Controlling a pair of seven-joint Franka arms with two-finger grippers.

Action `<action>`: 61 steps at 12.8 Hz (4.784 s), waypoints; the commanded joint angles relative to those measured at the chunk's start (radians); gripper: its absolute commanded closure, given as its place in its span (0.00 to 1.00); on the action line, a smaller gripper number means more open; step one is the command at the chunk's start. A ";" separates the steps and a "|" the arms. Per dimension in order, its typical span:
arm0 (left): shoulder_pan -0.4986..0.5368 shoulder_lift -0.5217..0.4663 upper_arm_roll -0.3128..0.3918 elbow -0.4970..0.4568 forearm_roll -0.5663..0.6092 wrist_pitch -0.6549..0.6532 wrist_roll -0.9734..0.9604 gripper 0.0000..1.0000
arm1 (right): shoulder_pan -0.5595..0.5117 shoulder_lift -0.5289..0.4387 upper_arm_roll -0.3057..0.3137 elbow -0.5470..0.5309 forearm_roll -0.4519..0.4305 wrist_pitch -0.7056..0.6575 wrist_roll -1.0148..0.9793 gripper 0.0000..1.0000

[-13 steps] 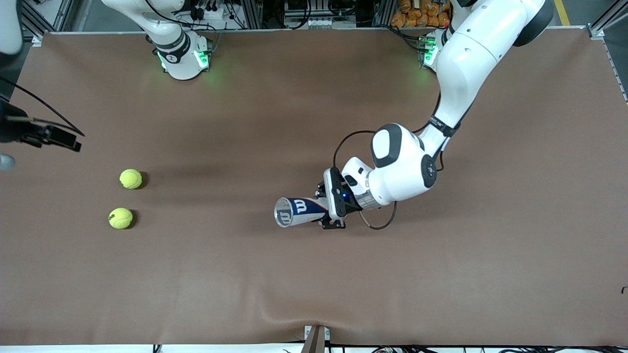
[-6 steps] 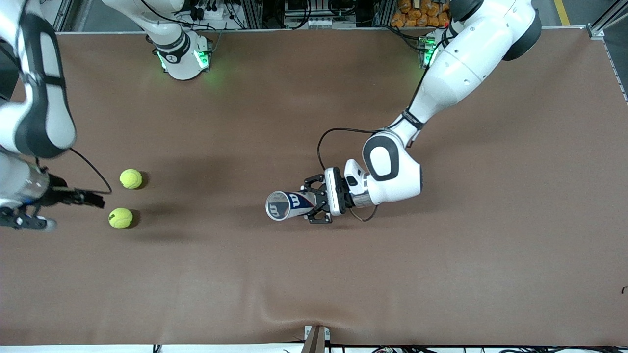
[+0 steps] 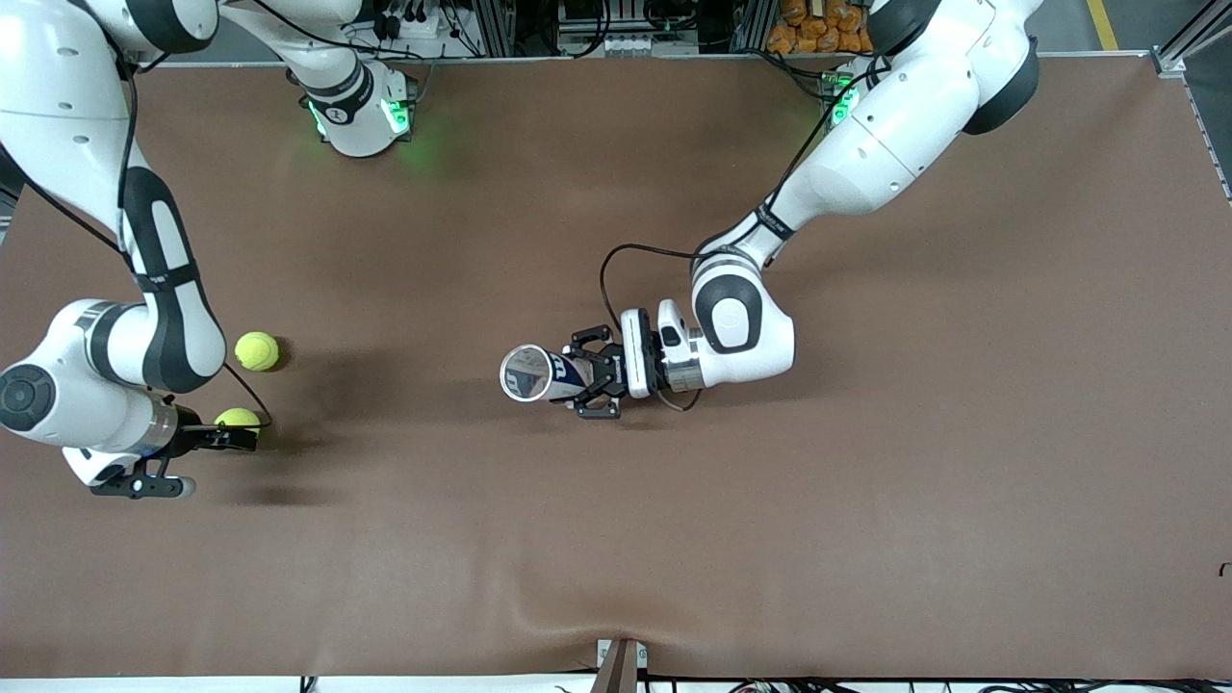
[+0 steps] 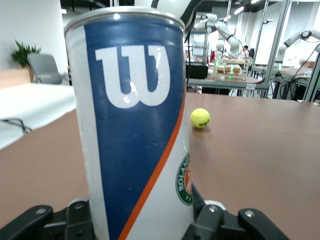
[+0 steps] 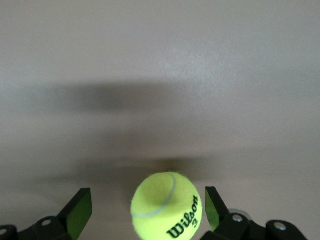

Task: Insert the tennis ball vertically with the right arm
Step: 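Carry the upright can inward while the right gripper grasps a ball, then lift the tennis ball with the right gripper, then move the ball over the can opening and release it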

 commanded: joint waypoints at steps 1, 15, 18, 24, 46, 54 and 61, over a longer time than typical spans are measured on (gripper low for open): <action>-0.050 0.058 -0.004 0.025 -0.198 -0.065 0.212 0.39 | -0.024 -0.005 0.010 0.001 -0.014 -0.024 -0.033 0.00; -0.174 0.172 0.079 0.044 -0.412 -0.265 0.375 0.38 | -0.038 0.034 0.013 -0.035 0.000 -0.026 -0.050 0.54; -0.196 0.172 0.111 0.045 -0.417 -0.265 0.375 0.39 | -0.044 0.009 0.015 -0.031 0.000 -0.036 -0.051 0.57; -0.196 0.173 0.114 0.044 -0.417 -0.266 0.383 0.38 | -0.056 -0.263 0.015 -0.022 0.131 -0.384 -0.051 0.58; -0.199 0.172 0.114 0.044 -0.417 -0.266 0.391 0.38 | 0.738 -0.341 0.013 -0.028 0.180 -0.394 1.124 0.59; -0.199 0.172 0.114 0.044 -0.417 -0.266 0.397 0.38 | 0.727 -0.315 0.010 -0.016 0.135 -0.375 1.162 0.59; -0.199 0.172 0.114 0.042 -0.417 -0.266 0.397 0.38 | 0.694 -0.304 0.009 0.008 0.137 -0.377 1.162 0.59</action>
